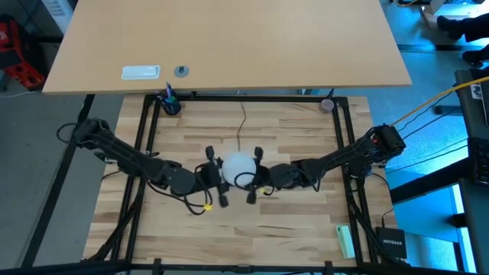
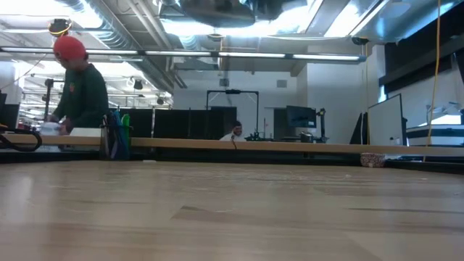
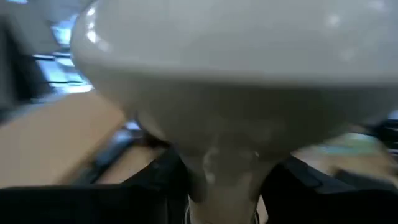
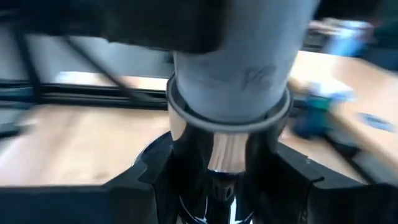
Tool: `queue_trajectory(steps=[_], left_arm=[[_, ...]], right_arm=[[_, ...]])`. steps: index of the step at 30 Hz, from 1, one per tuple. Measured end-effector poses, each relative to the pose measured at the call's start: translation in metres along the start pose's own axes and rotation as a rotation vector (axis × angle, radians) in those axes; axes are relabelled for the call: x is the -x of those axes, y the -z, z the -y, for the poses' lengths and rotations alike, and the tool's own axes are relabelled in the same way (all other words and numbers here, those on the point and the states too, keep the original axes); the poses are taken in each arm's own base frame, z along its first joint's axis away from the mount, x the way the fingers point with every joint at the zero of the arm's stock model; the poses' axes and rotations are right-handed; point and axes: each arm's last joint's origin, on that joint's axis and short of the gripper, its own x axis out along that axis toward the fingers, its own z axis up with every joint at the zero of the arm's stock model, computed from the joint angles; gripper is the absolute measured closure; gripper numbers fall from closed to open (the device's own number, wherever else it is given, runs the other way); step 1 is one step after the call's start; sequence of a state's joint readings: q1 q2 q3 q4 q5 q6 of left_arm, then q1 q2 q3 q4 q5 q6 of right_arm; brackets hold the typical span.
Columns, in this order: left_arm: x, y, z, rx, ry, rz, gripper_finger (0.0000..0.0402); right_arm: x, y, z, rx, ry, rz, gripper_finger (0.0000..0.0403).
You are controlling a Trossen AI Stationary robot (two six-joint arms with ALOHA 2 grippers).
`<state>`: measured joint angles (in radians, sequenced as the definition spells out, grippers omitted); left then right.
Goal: Screw lightbulb
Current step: Insert the lightbulb on the lamp
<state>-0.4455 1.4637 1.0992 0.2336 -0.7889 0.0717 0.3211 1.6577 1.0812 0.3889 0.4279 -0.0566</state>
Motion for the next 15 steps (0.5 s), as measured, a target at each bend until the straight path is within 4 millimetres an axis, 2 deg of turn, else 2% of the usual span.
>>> queue_trajectory(steps=[8, 11, 15], left_arm=[[0.001, -0.002, 0.003, -0.005, 0.547, -0.010, 0.0257], [-0.002, -0.001, 0.001, -0.029, 0.672, 0.004, 0.0257], [-0.007, 0.000, -0.005, -0.040, 0.752, 0.013, 0.0257]], right_arm=[[0.003, -0.004, -0.014, 0.036, -0.523, 0.096, 0.0223], [0.005, -0.005, -0.016, 0.032, -0.618, 0.107, 0.0223], [0.005, -0.004, -0.017, 0.031, -0.637, 0.105, 0.0223]])
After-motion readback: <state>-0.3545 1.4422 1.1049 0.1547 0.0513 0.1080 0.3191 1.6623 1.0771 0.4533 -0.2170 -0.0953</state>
